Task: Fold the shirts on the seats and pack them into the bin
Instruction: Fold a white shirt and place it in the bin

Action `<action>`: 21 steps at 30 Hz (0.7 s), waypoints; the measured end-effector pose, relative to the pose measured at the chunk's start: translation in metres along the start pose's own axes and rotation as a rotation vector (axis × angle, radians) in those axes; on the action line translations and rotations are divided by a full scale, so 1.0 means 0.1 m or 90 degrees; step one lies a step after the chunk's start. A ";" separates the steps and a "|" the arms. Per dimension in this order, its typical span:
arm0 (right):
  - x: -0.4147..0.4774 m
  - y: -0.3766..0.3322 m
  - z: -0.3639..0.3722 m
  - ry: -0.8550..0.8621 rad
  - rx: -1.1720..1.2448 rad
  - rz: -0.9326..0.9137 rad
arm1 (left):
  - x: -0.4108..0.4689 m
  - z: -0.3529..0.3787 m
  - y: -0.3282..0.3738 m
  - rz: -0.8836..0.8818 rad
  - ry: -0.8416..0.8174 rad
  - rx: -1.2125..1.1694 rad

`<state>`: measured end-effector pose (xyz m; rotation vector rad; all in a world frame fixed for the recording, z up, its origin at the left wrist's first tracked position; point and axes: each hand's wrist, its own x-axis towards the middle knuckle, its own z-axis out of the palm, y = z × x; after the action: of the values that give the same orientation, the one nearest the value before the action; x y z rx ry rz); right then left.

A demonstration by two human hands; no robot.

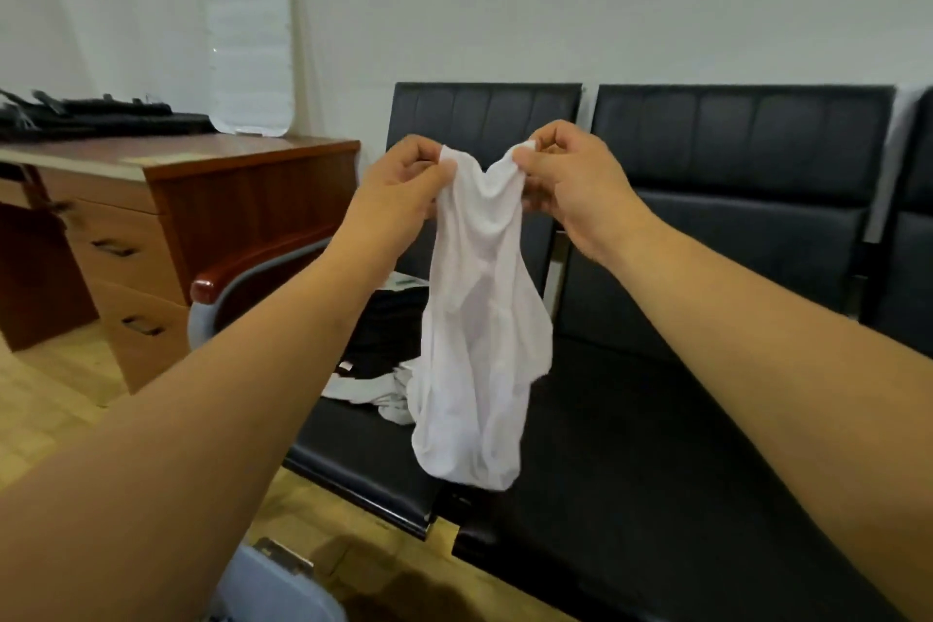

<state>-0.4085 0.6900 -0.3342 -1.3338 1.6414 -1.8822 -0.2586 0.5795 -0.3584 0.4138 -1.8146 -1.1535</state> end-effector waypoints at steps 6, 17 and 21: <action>-0.30 -0.42 -0.48 -0.069 0.027 0.021 | 0.07 0.45 0.72 0.084 -0.043 0.003; -0.79 -0.41 -1.29 0.017 0.024 0.101 | -0.26 1.30 0.44 -0.036 -0.294 -0.096; -0.82 -0.19 -1.59 0.094 0.127 0.165 | -0.68 1.56 -0.25 -0.241 -0.544 0.026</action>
<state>-0.4846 0.8526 -0.3385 -0.8767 1.5592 -1.9631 -0.3574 0.6969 -0.4366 0.3112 -2.5633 -1.7287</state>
